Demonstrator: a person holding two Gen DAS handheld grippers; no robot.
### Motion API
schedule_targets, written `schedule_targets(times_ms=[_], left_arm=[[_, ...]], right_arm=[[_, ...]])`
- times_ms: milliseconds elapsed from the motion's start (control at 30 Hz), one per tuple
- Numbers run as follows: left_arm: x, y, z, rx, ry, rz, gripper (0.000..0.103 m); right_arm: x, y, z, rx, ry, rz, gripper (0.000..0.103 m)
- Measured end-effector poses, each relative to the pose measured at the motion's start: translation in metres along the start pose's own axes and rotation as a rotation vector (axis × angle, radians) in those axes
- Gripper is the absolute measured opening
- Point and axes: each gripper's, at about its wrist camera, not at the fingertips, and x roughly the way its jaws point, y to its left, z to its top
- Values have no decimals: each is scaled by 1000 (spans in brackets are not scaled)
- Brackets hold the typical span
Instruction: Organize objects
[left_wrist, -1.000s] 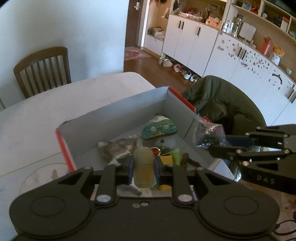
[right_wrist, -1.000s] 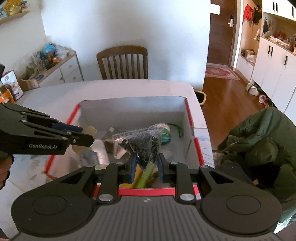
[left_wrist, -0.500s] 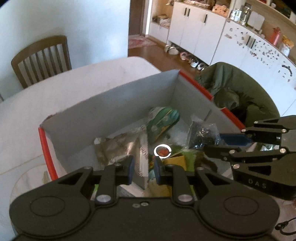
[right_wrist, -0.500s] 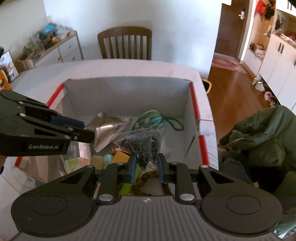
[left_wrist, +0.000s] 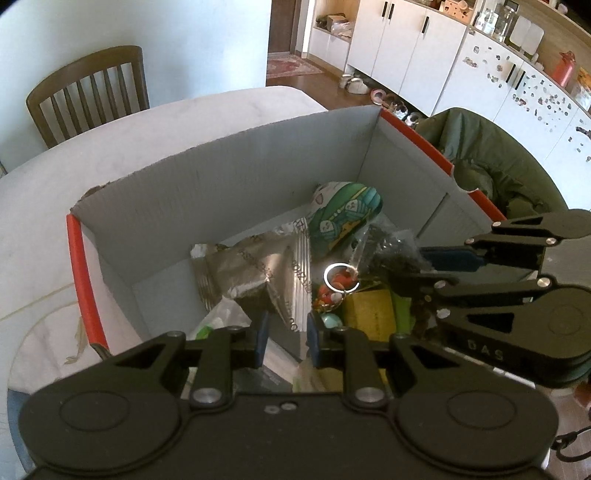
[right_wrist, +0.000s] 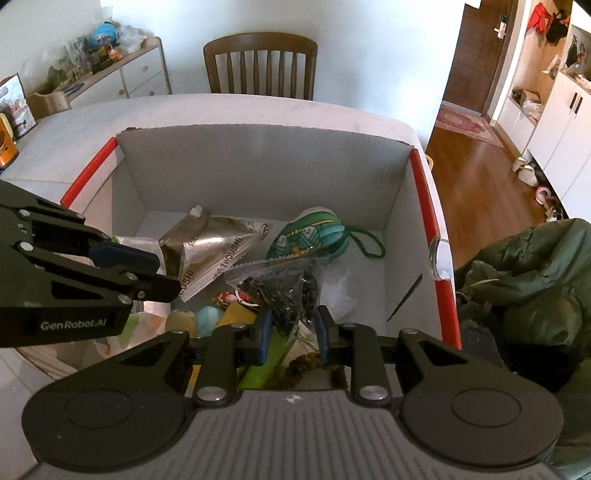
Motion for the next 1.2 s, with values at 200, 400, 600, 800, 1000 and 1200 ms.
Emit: schedule_targets(times_ms=[200, 400, 600, 800, 1000, 1200], left_arm=[[2, -1, 0, -3, -5, 3, 27], [-11, -5, -2, 11, -35, 6, 33], [-34, -7, -4, 24, -82, -4, 41], [-59, -7, -10, 40, -132, -17, 50], [-73, -3, -17, 48, -153, -30, 54], [-88, -2, -22, 58, -180, -41, 56]], right_arm=[[-6, -3, -1, 22, -6, 15, 26], [-23, -6, -3, 55, -35, 40, 28], [-47, -6, -4, 117, -83, 58, 31], [-73, 2, -7, 149, -143, 52, 46], [-81, 8, -10, 173, -162, 19, 50], [-96, 18, -14, 189, -185, 10, 52]])
